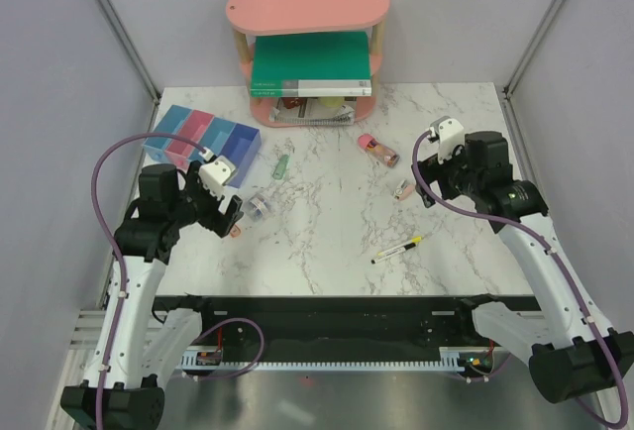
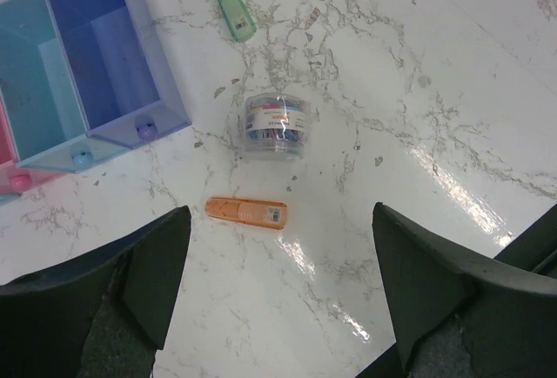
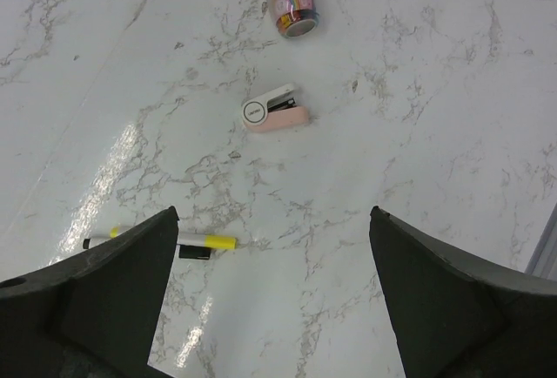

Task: Sort the stationery into containers
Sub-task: Pick up the pen from the center of the board.

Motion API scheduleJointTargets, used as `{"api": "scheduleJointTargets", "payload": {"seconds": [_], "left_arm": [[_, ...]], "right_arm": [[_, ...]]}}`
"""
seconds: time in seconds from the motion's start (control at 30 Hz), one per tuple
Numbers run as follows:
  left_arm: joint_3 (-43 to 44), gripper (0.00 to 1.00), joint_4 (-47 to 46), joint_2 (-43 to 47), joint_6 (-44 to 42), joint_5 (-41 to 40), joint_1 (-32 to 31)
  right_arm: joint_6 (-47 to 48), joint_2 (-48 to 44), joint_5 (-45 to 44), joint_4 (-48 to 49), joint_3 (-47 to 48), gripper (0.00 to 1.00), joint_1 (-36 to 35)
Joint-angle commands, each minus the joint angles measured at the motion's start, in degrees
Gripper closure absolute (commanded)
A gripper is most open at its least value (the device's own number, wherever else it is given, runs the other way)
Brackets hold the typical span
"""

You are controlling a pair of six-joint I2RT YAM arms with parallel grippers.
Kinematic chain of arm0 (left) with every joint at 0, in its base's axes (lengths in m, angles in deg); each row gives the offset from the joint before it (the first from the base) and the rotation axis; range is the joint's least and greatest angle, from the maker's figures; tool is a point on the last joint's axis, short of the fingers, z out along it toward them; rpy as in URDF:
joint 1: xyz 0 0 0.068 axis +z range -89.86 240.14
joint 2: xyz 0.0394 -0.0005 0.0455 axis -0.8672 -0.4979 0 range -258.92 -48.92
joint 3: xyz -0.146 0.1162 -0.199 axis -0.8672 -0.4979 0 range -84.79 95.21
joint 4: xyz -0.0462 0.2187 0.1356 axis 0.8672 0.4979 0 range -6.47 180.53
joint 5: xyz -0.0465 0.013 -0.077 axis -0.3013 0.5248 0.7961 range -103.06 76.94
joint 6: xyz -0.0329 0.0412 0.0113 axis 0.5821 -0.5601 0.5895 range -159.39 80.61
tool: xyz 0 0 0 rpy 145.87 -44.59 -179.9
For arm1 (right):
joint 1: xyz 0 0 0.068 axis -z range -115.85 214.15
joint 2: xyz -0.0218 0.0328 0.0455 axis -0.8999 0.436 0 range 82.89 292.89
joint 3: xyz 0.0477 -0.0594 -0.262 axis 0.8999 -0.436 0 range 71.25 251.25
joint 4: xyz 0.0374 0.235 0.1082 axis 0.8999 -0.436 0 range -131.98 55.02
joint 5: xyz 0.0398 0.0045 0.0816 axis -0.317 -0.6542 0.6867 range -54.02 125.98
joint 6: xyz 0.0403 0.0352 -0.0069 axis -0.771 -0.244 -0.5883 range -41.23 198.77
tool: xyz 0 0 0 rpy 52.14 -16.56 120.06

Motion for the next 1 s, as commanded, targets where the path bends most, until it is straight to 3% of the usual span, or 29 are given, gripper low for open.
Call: {"api": "scheduleJointTargets", "payload": {"seconds": [0.0,0.23,0.4,0.6,0.97], "left_arm": [[-0.31,0.09,-1.75,0.83,1.11,1.36,0.02],[-0.22,0.11,-2.63,-0.14,2.24,1.45,0.02],[-0.66,0.16,-9.81,-3.47,9.88,2.24,-0.07],[2.05,0.14,-18.45,-14.36,14.82,1.54,-2.35],[16.73,0.17,-26.71,-40.99,15.87,-10.76,-11.58]], "right_arm": [[-2.37,0.63,0.52,2.39,0.77,0.02,0.03],[-0.09,0.72,-2.29,3.27,0.25,0.02,0.03],[1.23,-0.07,-8.78,6.43,-5.37,0.02,0.03],[4.47,-0.6,-14.24,9.07,-11.18,0.02,0.03],[11.77,-3.51,-14.87,8.28,-12.41,0.02,0.12]]}}
